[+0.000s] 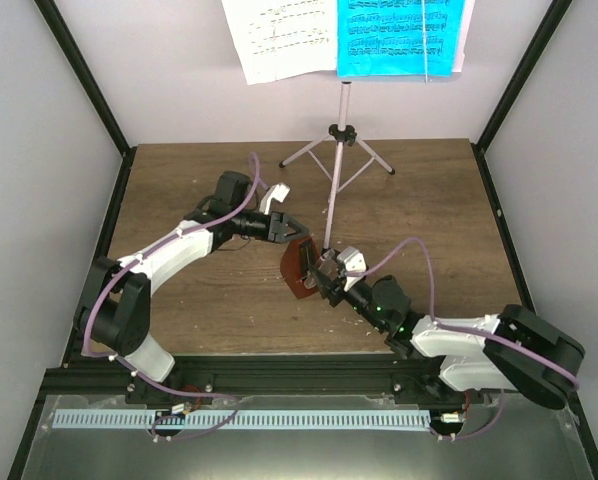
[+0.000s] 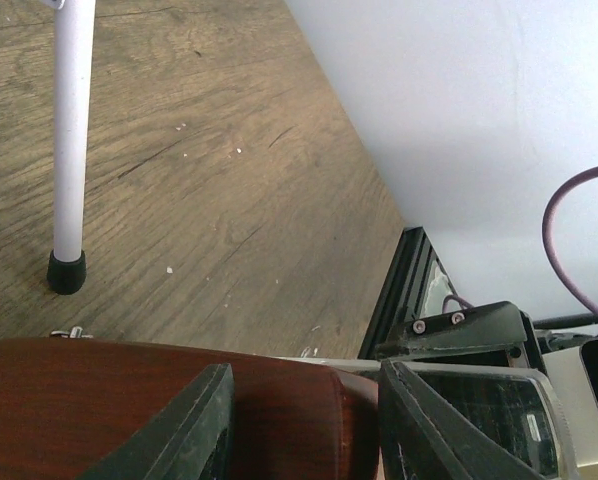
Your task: Pack up the instrument practice props
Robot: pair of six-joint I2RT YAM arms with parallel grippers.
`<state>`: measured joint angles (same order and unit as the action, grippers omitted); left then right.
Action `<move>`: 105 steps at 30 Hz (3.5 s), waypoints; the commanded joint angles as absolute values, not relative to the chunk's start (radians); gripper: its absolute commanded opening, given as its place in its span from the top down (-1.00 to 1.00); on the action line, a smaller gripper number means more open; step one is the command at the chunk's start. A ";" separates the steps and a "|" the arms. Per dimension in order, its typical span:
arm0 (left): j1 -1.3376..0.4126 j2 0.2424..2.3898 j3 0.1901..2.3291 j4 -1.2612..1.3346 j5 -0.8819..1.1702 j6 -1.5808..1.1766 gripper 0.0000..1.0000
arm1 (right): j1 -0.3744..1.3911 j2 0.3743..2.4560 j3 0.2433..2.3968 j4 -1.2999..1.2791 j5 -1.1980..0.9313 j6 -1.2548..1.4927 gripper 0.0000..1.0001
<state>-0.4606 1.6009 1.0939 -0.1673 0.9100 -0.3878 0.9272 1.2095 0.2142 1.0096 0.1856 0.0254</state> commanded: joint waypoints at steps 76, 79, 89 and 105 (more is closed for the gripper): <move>-0.295 1.421 1.081 -0.204 0.804 -0.280 -0.71 | 0.949 1.420 0.101 1.150 0.386 0.235 -1.00; -0.357 1.404 1.114 -0.310 0.710 -0.165 -0.90 | 0.877 1.306 0.132 0.956 0.392 0.331 -1.00; -0.573 1.444 1.206 -0.457 0.474 0.046 -0.99 | 0.504 0.914 0.257 0.557 0.134 0.387 -1.00; -0.717 1.512 1.136 -0.420 0.285 0.128 -0.49 | 0.495 0.852 0.123 0.686 0.250 0.327 -1.00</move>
<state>-0.6701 1.4876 1.1507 -0.4370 0.3569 0.0914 0.5014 0.8833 0.1326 0.6453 0.2058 0.3408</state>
